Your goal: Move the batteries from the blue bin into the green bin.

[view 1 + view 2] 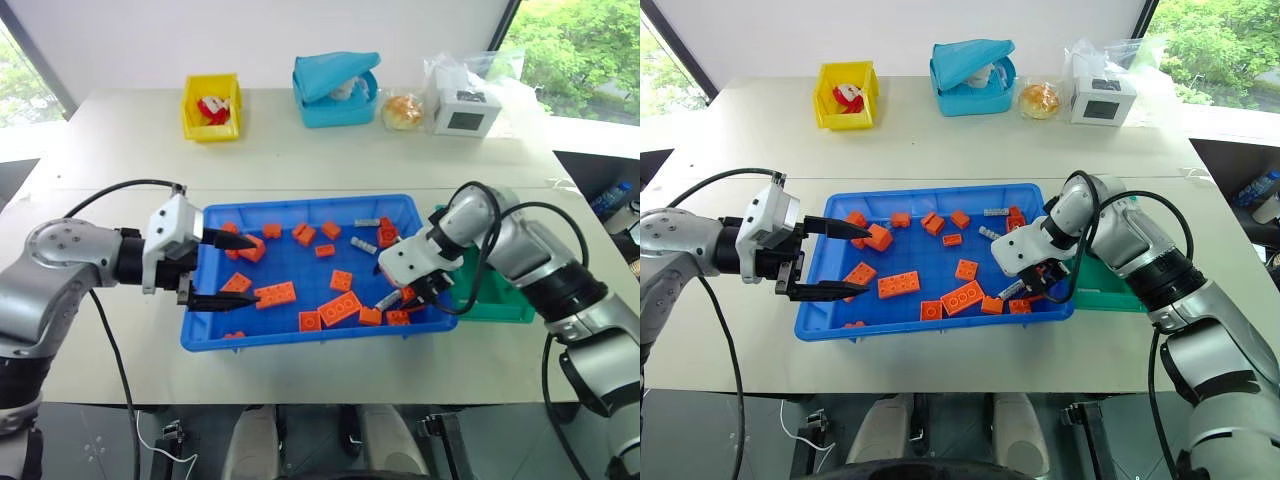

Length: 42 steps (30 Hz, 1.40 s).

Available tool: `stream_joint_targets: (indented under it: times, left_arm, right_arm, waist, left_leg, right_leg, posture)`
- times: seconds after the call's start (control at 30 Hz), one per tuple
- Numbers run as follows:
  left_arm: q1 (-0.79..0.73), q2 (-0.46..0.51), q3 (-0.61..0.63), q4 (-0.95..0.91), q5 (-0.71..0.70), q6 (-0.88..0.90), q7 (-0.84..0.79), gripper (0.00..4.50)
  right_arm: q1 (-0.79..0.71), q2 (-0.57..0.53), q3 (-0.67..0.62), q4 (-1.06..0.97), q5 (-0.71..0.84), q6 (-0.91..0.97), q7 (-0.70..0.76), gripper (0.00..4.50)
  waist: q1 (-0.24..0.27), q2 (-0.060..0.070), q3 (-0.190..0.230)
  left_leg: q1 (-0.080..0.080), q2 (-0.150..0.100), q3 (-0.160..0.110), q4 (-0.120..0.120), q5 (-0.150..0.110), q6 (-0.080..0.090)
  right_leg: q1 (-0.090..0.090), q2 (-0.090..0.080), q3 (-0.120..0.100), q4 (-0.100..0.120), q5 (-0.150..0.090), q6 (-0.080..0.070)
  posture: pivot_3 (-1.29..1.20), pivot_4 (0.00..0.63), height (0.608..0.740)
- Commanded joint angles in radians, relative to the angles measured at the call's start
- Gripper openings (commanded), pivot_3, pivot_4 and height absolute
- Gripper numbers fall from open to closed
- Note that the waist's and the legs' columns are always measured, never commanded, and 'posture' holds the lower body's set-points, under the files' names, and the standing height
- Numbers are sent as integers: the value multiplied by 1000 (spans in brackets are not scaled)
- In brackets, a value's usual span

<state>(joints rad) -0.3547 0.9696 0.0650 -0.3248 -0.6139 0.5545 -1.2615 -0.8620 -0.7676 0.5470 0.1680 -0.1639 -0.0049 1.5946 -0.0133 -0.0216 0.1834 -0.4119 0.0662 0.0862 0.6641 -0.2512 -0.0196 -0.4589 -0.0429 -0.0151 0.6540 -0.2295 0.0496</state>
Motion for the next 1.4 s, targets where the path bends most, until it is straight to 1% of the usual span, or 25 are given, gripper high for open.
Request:
stream_joint_targets:
  times: [0.03, 0.2, 0.3, 0.5, 0.57, 0.63, 0.73, 0.83, 0.93, 1.0, 1.1, 1.2, 1.27, 1.33, 1.4]
  left_arm:
    - [1, 3, 25, -34, -19, 5, 6, 4500]
    - [-2, 6, 28, -40, -24, 11, 11, 4500]
    - [-4, 6, 28, -39, -25, 13, 14, 4500]
    - [-8, 2, 19, -38, -25, 12, 14, 4500]
    - [-14, -2, 14, -31, -23, 9, 13, 4500]
    - [-18, -5, 8, -24, -19, 5, 12, 4500]
    - [-30, -14, -5, -12, -11, -3, 7, 4500]
    - [-46, -27, -21, 9, -1, -13, -2, 4500]
    - [-63, -40, -37, 33, 12, -28, -16, 4500]
    - [-81, -49, -50, 53, 21, -39, -26, 4500]
    - [-108, -66, -70, 81, 36, -58, -39, 4500]
    - [-138, -84, -84, 100, 37, -60, -51, 4500]
    - [-156, -94, -95, 112, 43, -65, -63, 4500]
    - [-171, -102, -102, 126, 51, -71, -72, 4500]
    - [-188, -109, -108, 139, 56, -75, -79, 4500]
  right_arm:
    - [-29, 9, -14, 17, -11, -32, 0, 3830]
    - [-19, 19, -4, 47, -29, -72, 5, 3830]
    - [-4, 29, 5, 62, -42, -88, 3, 3067]
    - [23, 41, 8, 5, -24, -45, 20, 43]
    - [22, 43, -8, -29, -1, 5, 20, 8]
    - [2, 29, -33, -81, 54, 92, 20, 8]
    - [-50, -4, -112, -146, 142, 249, 20, 8]
    - [-96, -77, -232, -181, 210, 395, 19, 8]
    - [-96, -196, -327, -187, 244, 480, 19, 8]
    - [-55, -285, -379, -181, 247, 496, 16, 8]
    - [80, -404, -457, -197, 267, 523, 12, 8]
    - [237, -472, -524, -231, 277, 512, -26, 8]
    - [296, -483, -547, -237, 272, 528, -72, 8]
    - [320, -482, -552, -232, 266, 530, -110, 1068]
    - [313, -474, -542, -222, 257, 516, -142, 1942]
  waist:
    - [0, 0, 0]
    - [0, 0, 0]
    - [0, 0, 0]
    - [0, 0, 0]
    - [0, 0, 0]
    - [0, 0, 0]
    - [1, 0, 0]
    - [4, 1, 1]
    - [13, 0, 0]
    - [20, 0, 0]
    - [25, 0, 0]
    - [24, 0, 0]
    - [14, 0, 0]
    - [2, 0, 0]
    - [-5, 0, 0]
  left_leg:
    - [0, 0, 0, 0, 0, 0]
    - [0, 0, 0, 0, 0, 0]
    - [0, 0, 0, 0, 0, 0]
    - [1, 0, 0, 0, 0, 0]
    - [1, 0, 0, 0, 0, 0]
    - [1, 0, 0, 0, 0, 0]
    - [1, 0, 0, 0, 0, 0]
    - [1, 0, 0, 1, 0, 0]
    - [0, 0, 0, 1, 0, 0]
    - [0, -1, 0, 0, 0, 0]
    - [0, -1, 0, 0, 0, 0]
    - [0, -1, 1, 1, 0, 0]
    - [1, -1, 2, 1, 0, 0]
    - [2, -1, 2, 1, 0, 0]
    - [2, -1, 2, 1, 0, 0]
  right_leg:
    - [0, 0, 0, 0, 0, 0]
    - [0, 0, 0, 0, 0, 0]
    - [0, 0, 0, 0, 0, 0]
    - [1, 0, 0, 0, 0, 0]
    - [1, 0, 0, 0, 0, 0]
    - [1, 0, 0, 0, 0, 0]
    - [1, 0, 0, 0, 0, 0]
    - [1, 0, 0, 0, 0, 0]
    - [1, -1, 0, 0, 0, 0]
    - [2, -1, 0, -2, -1, 0]
    - [2, -1, 0, -2, -2, -2]
    - [2, -1, 1, -2, -1, -1]
    - [2, -1, 2, -2, 0, 0]
    - [2, 0, 3, -1, 0, 0]
    - [2, 0, 3, -1, 0, 0]
  posture:
    - [0, 150, 736]
    - [0, 150, 736]
    - [0, 150, 736]
    - [0, 150, 736]
    - [0, 150, 736]
    - [0, 150, 736]
    - [0, 150, 736]
    - [0, 150, 736]
    - [0, 150, 736]
    - [0, 150, 736]
    - [0, 150, 736]
    - [0, 150, 736]
    - [0, 150, 736]
    - [0, 150, 736]
    - [0, 150, 736]
